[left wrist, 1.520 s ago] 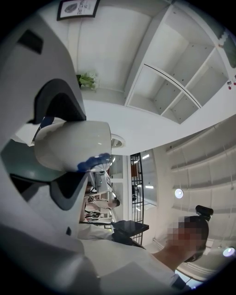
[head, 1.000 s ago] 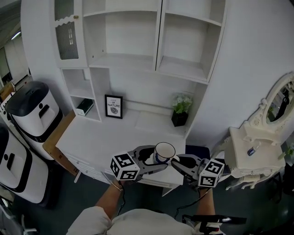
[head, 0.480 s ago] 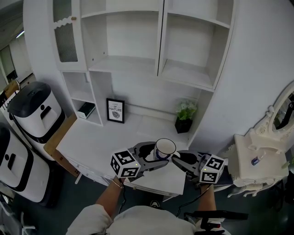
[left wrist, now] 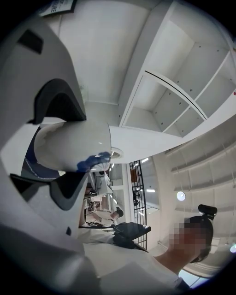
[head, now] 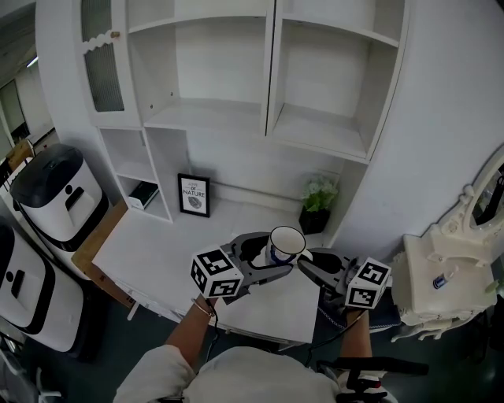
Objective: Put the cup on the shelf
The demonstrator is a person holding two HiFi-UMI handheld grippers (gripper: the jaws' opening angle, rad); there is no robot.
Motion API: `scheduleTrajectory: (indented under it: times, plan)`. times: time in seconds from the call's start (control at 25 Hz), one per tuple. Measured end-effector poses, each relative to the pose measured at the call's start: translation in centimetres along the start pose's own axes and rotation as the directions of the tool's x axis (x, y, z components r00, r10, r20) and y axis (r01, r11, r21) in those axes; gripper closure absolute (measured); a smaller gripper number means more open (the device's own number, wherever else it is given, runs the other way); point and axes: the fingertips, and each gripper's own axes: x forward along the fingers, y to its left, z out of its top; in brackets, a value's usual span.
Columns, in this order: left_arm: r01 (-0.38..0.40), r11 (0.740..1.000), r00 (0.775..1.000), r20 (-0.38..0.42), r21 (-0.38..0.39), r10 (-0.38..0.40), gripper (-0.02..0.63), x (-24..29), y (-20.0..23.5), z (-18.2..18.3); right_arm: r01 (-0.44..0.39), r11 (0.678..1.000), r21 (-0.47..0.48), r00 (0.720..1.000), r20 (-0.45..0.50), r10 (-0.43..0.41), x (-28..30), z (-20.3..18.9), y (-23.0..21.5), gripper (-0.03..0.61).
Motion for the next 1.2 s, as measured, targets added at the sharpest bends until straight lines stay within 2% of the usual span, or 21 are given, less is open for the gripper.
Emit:
scheduleTrajectory:
  times: [0.6, 1.04, 1.2]
  plan:
    - [0.061, 0.998, 0.998, 0.030, 0.016, -0.062, 0.262, 2.4, 2.1, 2.0, 0.071, 0.998, -0.001, 0.997, 0.023, -0.071, -0.6, 2.1, -2.8, 0.500]
    - [0.095, 0.992, 0.992, 0.080, 0.078, -0.101, 0.263, 3.9, 3.4, 8.1, 0.149, 0.988, -0.049, 0.986, 0.079, -0.145, -1.1, 8.2, -4.0, 0.500]
    - [0.095, 0.990, 0.990, 0.095, 0.099, -0.105, 0.263, 4.2, 4.2, 10.5, 0.164, 0.983, -0.084, 0.985, 0.066, -0.159, -0.8, 10.8, -4.5, 0.500]
